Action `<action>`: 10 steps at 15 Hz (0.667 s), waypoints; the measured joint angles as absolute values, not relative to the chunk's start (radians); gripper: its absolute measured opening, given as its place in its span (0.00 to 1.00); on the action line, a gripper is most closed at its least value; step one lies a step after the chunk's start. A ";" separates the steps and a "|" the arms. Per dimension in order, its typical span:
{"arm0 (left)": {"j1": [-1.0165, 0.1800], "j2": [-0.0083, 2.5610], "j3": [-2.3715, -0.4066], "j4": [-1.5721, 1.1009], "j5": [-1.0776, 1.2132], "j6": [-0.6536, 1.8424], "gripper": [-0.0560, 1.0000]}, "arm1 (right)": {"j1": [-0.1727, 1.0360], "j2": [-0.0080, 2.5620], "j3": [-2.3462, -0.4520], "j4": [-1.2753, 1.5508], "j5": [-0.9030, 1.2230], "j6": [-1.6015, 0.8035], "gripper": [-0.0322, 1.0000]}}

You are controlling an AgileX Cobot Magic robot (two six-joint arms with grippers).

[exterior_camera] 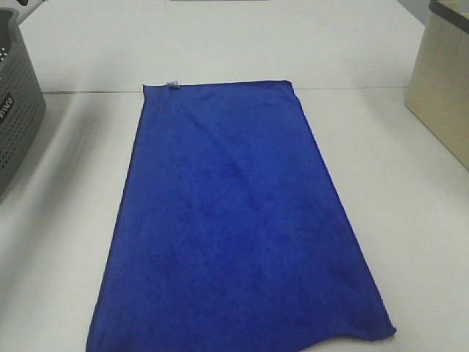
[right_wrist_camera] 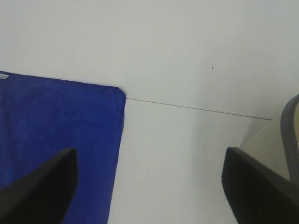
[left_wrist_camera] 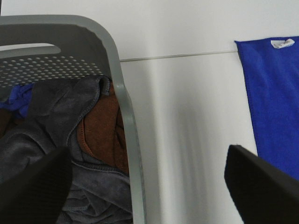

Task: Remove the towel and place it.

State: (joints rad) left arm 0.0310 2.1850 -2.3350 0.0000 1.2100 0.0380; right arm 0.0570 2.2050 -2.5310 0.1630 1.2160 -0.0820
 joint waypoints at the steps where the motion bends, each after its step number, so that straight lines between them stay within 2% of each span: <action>1: 0.030 2.178 -2.321 0.000 1.211 0.038 0.84 | 0.057 2.158 -2.457 0.173 1.216 -0.076 0.83; 4: 0.025 2.062 -2.164 0.012 1.211 0.030 0.84 | 0.057 1.923 -2.088 0.172 1.216 -0.070 0.83; 5: 0.024 1.962 -2.036 0.072 1.211 0.021 0.84 | 0.057 1.790 -1.896 0.162 1.217 -0.070 0.83; 7: 0.024 1.798 -1.837 0.132 1.211 0.000 0.84 | 0.057 1.589 -1.657 0.135 1.218 -0.068 0.83; 10: 0.024 1.502 -1.539 0.119 1.176 -0.020 0.84 | 0.057 1.281 -1.374 0.121 1.221 -0.058 0.83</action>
State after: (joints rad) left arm 0.0240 1.5020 -1.5390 0.1190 1.1760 -0.0200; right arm 0.0570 1.2810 -1.3740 0.1210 1.2210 -0.0580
